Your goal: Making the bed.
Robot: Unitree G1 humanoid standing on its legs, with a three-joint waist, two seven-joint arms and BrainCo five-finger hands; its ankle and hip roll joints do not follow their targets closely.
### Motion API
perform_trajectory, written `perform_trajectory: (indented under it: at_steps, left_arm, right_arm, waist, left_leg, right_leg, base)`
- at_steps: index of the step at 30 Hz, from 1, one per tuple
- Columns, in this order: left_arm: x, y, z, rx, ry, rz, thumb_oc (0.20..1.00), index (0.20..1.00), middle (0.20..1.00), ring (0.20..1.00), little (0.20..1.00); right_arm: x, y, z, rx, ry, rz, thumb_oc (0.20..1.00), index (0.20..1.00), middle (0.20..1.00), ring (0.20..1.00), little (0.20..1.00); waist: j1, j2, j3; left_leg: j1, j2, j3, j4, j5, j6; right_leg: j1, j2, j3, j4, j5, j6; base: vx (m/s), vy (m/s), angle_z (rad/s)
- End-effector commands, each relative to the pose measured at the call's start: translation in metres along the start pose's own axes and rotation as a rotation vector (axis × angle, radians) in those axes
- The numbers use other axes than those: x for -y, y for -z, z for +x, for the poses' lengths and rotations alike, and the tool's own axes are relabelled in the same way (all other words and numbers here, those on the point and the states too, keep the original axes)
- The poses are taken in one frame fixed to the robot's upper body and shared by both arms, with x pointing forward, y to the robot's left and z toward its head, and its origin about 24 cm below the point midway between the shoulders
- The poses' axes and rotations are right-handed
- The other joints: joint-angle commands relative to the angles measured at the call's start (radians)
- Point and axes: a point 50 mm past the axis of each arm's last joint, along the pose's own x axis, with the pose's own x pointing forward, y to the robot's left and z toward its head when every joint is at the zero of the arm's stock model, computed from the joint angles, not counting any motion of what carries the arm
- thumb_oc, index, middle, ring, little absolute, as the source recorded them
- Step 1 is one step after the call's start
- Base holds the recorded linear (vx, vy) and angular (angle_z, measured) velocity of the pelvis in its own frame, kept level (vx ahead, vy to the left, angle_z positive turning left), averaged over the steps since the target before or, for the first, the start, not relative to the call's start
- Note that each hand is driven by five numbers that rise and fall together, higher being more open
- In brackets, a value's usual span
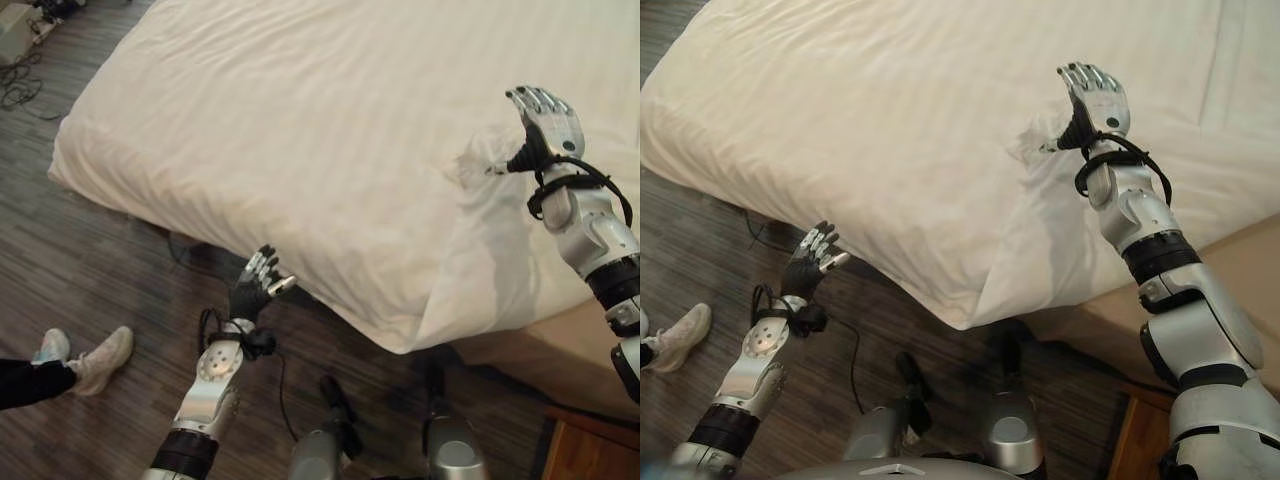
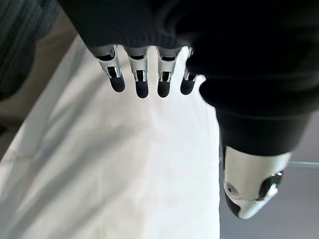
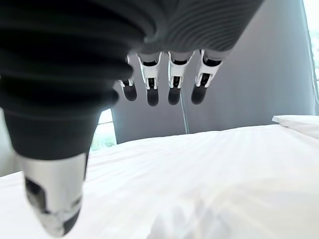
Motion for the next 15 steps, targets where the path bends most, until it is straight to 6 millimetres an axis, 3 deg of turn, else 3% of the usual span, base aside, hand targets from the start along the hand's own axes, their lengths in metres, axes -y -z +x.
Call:
perform_trajectory:
  at_steps: [1, 9, 14, 15]
  left_arm:
    - [-0.008, -0.033, 0.006, 0.162, 0.014, 0.016, 1.000, 1.000, 1.000, 1.000, 1.000]
    - [-0.014, -0.051, 0.006, 0.227, 0.046, 0.051, 1.000, 1.000, 1.000, 1.000, 1.000]
    - [-0.018, -0.054, 0.002, 0.236, 0.042, 0.063, 1.000, 1.000, 1.000, 1.000, 1.000]
    - [-0.020, -0.053, -0.002, 0.232, 0.038, 0.057, 1.000, 1.000, 1.000, 1.000, 1.000]
  right_arm:
    - [0.052, -0.006, 0.025, 0.049, 0.200, -0.095, 1.000, 1.000, 1.000, 1.000, 1.000]
    - [0.080, 0.008, 0.042, -0.010, 0.239, -0.201, 1.000, 1.000, 1.000, 1.000, 1.000]
    - [0.085, 0.018, 0.043, -0.047, 0.240, -0.218, 1.000, 1.000, 1.000, 1.000, 1.000]
    - [0.081, 0.023, 0.042, -0.073, 0.220, -0.209, 0.275, 0.275, 0.275, 0.275, 0.275]
  waist:
    - [0.000, -0.036, -0.033]
    - [0.022, 0.034, 0.002]
    - [0.023, 0.075, 0.009]
    - [0.023, 0.093, 0.001]
  left_leg:
    - [0.089, 0.131, 0.018, 0.015, 0.053, -0.168]
    - [-0.016, 0.158, 0.028, 0.009, 0.093, -0.199]
    - [-0.068, 0.162, 0.030, 0.009, 0.103, -0.204]
    - [-0.090, 0.172, 0.037, 0.009, 0.109, -0.208]
  right_leg:
    - [-0.037, -0.021, 0.019, 0.071, -0.130, 0.008]
    - [-0.153, -0.029, 0.023, 0.080, -0.110, 0.027]
    - [-0.209, -0.036, 0.035, 0.080, -0.093, 0.037]
    - [-0.230, -0.039, 0.035, 0.077, -0.087, 0.044]
  base:
    - [-0.05, -0.011, -0.21]
    - [-0.10, -0.027, -0.08]
    - [-0.10, 0.026, 0.00]
    - [-0.09, 0.006, -0.06]
